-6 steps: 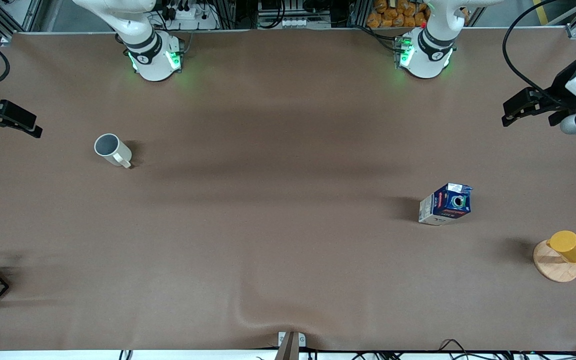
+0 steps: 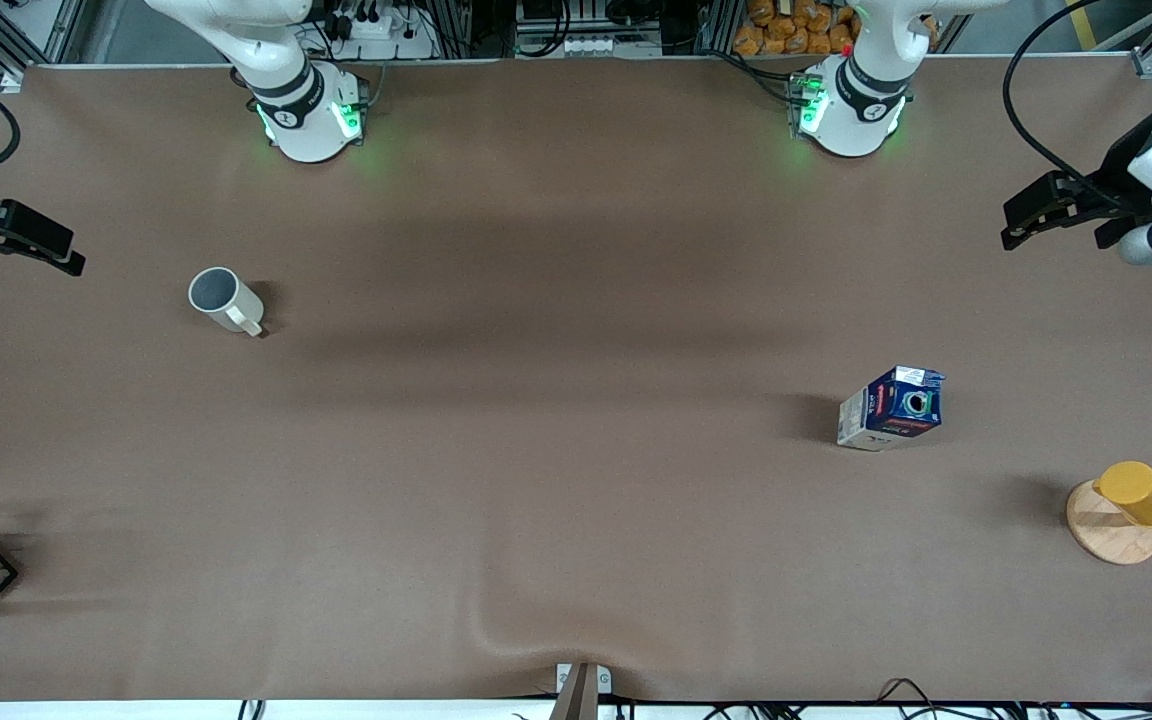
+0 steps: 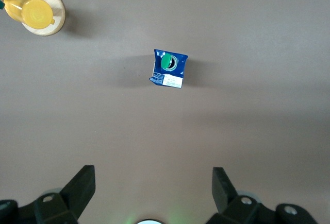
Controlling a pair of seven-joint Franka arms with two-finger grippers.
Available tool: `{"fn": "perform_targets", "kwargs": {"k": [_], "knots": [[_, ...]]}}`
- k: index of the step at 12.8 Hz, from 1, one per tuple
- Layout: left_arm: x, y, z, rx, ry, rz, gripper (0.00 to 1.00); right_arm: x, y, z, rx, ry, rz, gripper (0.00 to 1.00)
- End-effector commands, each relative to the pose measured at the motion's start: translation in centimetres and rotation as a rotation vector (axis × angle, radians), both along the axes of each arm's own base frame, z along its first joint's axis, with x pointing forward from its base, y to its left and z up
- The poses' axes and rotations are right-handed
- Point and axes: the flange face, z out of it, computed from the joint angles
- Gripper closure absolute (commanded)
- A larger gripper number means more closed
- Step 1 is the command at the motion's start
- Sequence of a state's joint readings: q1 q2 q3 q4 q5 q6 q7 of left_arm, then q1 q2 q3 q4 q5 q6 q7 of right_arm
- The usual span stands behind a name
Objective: Place milk next to cup
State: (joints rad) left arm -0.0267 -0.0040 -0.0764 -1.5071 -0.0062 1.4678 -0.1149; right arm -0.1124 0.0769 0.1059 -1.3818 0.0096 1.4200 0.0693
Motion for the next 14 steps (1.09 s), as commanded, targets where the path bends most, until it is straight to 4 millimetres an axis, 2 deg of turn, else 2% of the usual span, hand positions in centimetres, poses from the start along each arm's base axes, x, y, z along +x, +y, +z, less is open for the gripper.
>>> {"fn": "perform_targets", "kwargs": {"k": [1,3,5,7,11,14], "knots": [[1.3,-0.3,-2.1,-0.008,0.053,-0.012,0.00,-0.2,-0.1,0.2,0.004,-0.007,0.004,0.00],[3.9,0.0,-5.5,-0.011,0.059,-0.007,0.00,-0.2,-0.1,0.1,0.004,-0.007,0.004,0.00],[6.5,-0.3,-11.4,0.011,0.032,0.001,0.00,-0.2,-0.1,0.2,0.004,-0.008,0.004,0.00],[7.6,-0.6,-16.6,0.016,0.001,0.004,0.00,-0.2,0.0,0.3,0.004,-0.011,0.006,0.00],[9.6,-1.2,-22.4,0.006,-0.010,0.002,0.00,-0.1,0.1,0.2,0.005,-0.010,0.007,0.00],[10.0,-1.6,-24.9,0.006,0.009,-0.015,0.00,-0.1,0.1,0.2,0.003,-0.015,0.010,0.00]]}}
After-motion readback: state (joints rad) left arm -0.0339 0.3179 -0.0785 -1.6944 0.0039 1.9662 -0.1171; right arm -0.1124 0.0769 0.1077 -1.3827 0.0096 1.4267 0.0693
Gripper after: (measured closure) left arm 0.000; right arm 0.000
